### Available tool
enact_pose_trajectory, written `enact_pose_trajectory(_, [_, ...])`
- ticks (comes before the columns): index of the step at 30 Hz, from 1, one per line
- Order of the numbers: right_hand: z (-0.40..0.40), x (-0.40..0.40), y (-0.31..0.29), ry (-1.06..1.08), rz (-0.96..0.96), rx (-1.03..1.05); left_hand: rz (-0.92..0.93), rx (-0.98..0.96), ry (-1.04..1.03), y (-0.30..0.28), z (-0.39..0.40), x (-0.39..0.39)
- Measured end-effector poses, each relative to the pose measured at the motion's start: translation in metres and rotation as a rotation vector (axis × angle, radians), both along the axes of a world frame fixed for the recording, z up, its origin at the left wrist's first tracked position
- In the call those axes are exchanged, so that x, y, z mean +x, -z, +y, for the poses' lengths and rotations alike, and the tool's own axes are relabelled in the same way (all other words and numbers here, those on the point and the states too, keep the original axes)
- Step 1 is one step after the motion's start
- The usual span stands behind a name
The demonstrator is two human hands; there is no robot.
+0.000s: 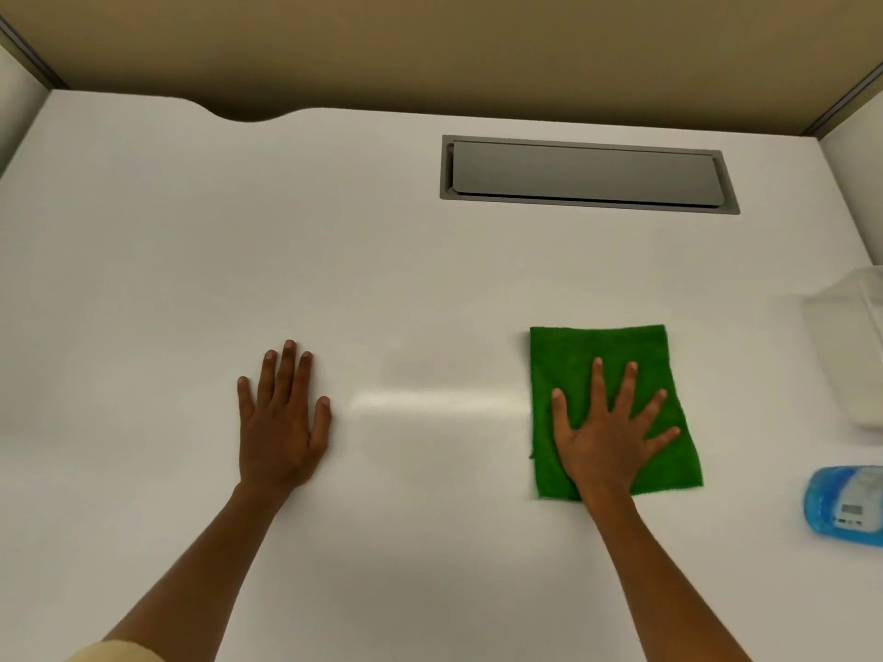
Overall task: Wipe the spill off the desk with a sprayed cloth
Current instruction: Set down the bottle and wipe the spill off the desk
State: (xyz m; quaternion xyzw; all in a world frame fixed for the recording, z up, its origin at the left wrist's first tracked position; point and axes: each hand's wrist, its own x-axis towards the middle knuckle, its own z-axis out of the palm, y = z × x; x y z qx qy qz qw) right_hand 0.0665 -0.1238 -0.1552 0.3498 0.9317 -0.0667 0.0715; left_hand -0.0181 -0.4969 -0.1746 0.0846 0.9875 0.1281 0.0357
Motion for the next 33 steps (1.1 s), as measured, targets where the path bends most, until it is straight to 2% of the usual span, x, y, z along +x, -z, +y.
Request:
enact_pose_trajectory(3, [-0.039,0.014,-0.001,-0.047,0.01,-0.016,0.0,-0.007,0.004,0.0,0.001,0.0])
enact_pose_trajectory(9, [-0.134,0.024,-0.002,-0.298,0.021,-0.065,-0.003,-0.013,0.005,0.0,0.001,-0.001])
enact_pose_trajectory(19, [-0.215,-0.081,-0.009,-0.406,0.082,-0.175,-0.019,-0.049,0.026,0.001,-0.002,-0.003])
enact_pose_trajectory(25, [-0.189,-0.156,-0.006,-0.431,0.093,-0.155,-0.022,-0.029,0.012,0.0,-0.002,-0.002])
enact_pose_trajectory(29, [-0.126,-0.18,-0.001,-0.296,0.087,-0.122,-0.03,-0.017,0.004,-0.001,-0.002,-0.002])
enact_pose_trajectory(33, [-0.051,-0.168,0.002,-0.147,0.046,-0.068,-0.033,-0.009,0.007,-0.002,-0.002,-0.002])
